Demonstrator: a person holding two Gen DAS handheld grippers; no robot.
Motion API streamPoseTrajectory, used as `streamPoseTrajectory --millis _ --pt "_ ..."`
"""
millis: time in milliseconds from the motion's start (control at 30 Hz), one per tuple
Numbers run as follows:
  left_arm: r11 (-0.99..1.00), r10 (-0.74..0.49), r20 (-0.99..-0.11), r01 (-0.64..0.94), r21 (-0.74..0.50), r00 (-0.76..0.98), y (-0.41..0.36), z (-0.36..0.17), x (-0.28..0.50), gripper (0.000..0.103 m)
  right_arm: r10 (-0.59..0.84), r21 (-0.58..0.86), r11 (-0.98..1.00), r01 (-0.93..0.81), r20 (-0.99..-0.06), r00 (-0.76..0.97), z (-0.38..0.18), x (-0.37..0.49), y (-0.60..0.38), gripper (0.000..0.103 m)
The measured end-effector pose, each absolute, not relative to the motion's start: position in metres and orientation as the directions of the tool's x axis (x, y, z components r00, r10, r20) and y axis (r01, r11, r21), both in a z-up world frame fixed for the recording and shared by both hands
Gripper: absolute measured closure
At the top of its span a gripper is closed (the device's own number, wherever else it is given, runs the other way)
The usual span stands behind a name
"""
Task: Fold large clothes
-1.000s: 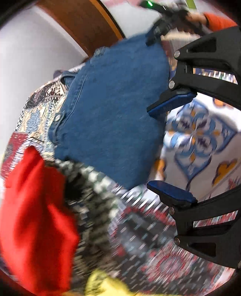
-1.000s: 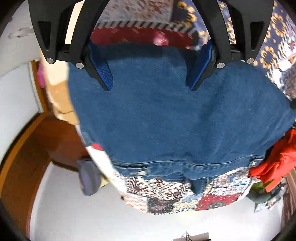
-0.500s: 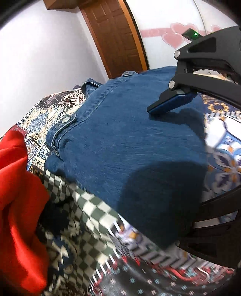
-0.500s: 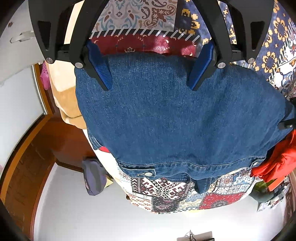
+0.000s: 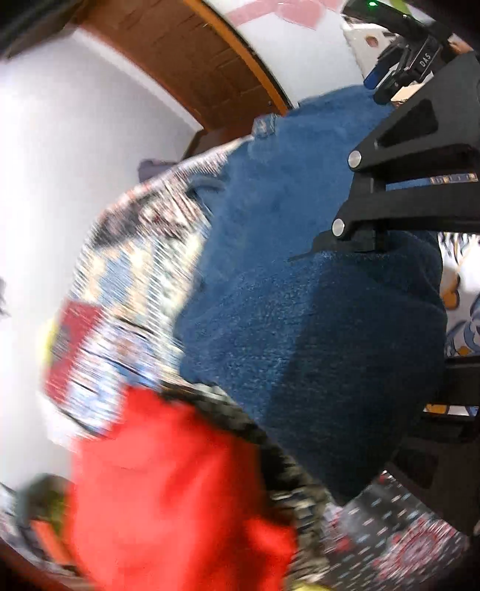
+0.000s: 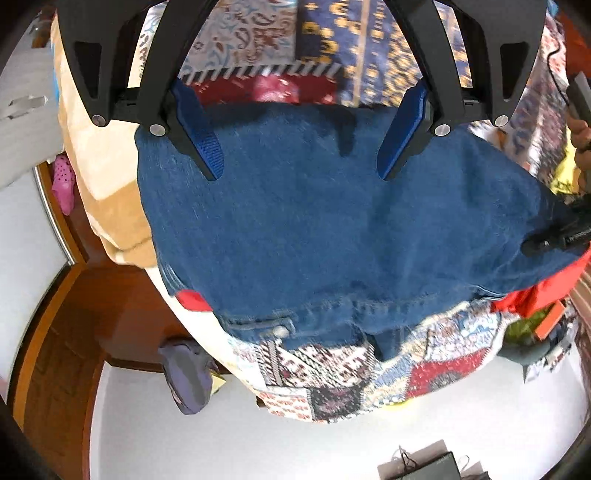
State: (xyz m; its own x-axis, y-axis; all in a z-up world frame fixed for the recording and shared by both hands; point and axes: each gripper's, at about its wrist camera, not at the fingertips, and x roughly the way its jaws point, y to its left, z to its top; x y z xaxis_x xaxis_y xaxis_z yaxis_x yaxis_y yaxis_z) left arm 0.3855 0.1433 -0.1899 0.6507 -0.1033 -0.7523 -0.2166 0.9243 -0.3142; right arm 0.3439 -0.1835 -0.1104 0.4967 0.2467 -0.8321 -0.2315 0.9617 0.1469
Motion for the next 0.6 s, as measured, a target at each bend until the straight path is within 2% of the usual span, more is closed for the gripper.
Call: streamPoseTrajectory --millis 200,333,500,600 --pt "0.976 -0.034 -0.630 -0.110 -0.189 0.776 0.120 -0.116 0.366 0.078 0.311 0.156 0.932 -0.328 -0.808 0.500 -0.085 0.346 -0.132 0.020" --pt "0.986 0.005 -0.568 -0.097 -0.133 0.823 0.121 -0.088 0.347 0.079 0.369 0.161 0.885 -0.436 -0.814 0.448 -0.092 0.346 -0.074 0.020" --pt "0.980 0.047 -0.544 -0.144 -0.137 0.838 0.148 -0.074 0.324 0.079 0.432 0.227 0.830 -0.510 -0.840 0.329 -0.125 0.335 -0.007 0.020" --pt "0.976 0.107 -0.556 -0.193 -0.099 0.824 0.157 -0.083 0.322 0.079 0.452 0.283 0.806 -0.520 -0.861 0.232 -0.147 0.336 0.016 0.020"
